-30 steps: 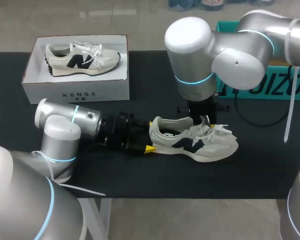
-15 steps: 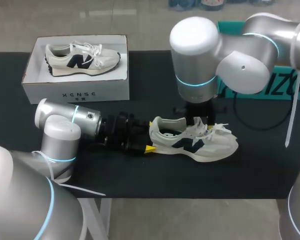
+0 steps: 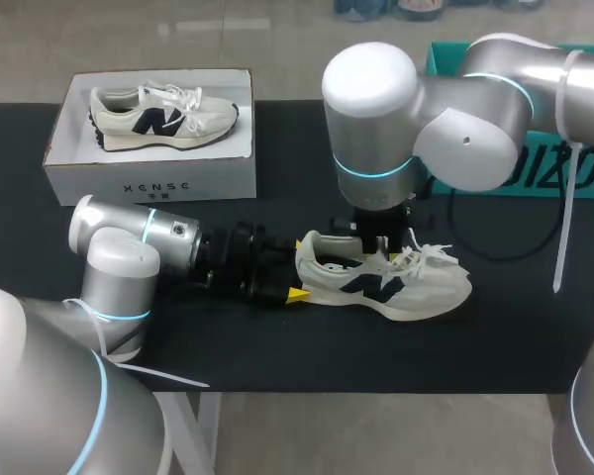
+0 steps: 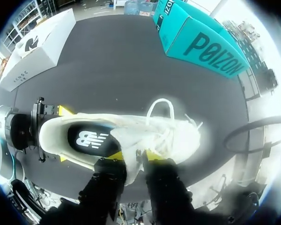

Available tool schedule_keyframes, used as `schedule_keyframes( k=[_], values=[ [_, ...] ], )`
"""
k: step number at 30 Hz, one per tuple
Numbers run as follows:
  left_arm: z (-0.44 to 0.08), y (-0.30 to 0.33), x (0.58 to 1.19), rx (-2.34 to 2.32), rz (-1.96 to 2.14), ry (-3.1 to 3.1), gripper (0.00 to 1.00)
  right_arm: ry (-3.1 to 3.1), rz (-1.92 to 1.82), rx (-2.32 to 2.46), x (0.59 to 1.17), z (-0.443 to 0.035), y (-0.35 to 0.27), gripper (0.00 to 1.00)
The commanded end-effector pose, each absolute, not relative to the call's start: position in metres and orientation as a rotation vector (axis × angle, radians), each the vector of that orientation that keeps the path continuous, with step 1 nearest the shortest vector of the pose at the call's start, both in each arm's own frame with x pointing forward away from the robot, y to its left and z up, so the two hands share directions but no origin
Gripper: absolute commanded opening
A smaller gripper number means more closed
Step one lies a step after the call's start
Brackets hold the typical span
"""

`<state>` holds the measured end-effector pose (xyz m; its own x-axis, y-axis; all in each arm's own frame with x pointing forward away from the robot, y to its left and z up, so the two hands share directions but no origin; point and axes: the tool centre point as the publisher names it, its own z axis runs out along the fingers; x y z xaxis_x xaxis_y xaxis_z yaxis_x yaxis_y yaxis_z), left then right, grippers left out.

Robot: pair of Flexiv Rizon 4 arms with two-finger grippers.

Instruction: Take the shoe out of the shoebox, open the shoe tongue, remove and reinsert the insole, then place the shoe into the shoebox

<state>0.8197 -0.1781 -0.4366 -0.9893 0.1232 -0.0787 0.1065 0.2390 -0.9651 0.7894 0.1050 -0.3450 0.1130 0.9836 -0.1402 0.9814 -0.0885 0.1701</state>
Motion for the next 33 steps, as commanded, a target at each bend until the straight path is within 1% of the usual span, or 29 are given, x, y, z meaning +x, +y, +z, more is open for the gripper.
schedule_keyframes(
  k=[1,14,19,28,29,30,31,32,33],
  values=[
    [-0.440,-0.181,0.820,-0.227,1.913,-2.464,0.00,1.949,0.026,2.173,0.787,-0.340,0.097,0.00],
    [-0.440,-0.181,0.820,-0.227,1.913,-2.464,0.00,1.880,0.066,2.243,0.781,-0.334,0.065,0.00],
    [-0.440,-0.181,0.820,-0.227,1.913,-2.464,0.00,1.889,0.202,2.338,0.779,-0.338,0.052,0.00],
    [-0.440,-0.181,0.820,-0.227,1.913,-2.464,0.00,1.892,0.206,2.346,0.774,-0.339,0.048,0.00],
    [-0.440,-0.181,0.820,-0.227,1.913,-2.464,0.00,1.901,0.212,2.344,0.774,-0.338,0.050,0.02],
    [-0.440,-0.181,0.820,-0.227,1.913,-2.464,0.00,1.909,0.221,2.334,0.774,-0.336,0.052,0.27],
    [-0.440,-0.181,0.820,-0.227,1.913,-2.464,0.00,1.922,0.234,2.324,0.774,-0.333,0.053,0.47],
    [-0.440,-0.181,0.820,-0.227,1.913,-2.464,0.00,1.935,0.246,2.319,0.774,-0.332,0.055,0.94],
    [-0.440,-0.181,0.820,-0.227,1.913,-2.464,0.00,1.959,0.263,2.309,0.770,-0.327,0.061,1.00]
  ],
)
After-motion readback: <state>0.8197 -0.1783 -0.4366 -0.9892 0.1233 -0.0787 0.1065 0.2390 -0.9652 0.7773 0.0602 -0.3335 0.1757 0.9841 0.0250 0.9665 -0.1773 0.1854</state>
